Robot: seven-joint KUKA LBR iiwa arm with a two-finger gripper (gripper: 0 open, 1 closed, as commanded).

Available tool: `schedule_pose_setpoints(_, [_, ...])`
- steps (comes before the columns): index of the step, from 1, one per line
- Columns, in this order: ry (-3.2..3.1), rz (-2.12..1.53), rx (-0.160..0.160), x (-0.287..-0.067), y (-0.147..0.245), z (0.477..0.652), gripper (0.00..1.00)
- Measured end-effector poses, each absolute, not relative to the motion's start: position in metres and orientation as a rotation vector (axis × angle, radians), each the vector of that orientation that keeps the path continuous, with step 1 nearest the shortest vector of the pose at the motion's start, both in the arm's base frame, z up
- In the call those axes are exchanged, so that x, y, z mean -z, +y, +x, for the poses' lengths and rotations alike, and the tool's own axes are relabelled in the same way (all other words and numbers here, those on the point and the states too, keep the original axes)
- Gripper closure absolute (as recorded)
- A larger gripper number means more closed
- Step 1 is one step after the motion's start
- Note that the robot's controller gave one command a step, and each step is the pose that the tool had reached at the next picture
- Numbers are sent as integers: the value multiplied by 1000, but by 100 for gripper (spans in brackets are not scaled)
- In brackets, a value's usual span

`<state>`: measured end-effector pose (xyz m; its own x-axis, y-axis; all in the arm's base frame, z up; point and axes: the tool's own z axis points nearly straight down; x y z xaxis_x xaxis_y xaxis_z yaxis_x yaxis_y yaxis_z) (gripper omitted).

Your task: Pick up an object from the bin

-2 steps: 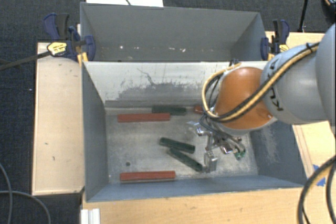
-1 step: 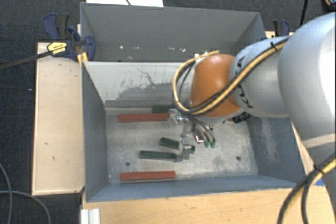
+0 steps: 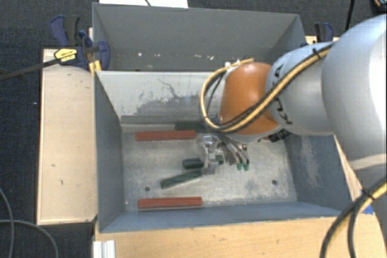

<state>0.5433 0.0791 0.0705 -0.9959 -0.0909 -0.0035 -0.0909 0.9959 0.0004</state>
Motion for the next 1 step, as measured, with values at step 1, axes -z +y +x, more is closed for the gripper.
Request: schedule_pose_setpoints(1, [3129, -61, -2, -219, 53, 560, 100])
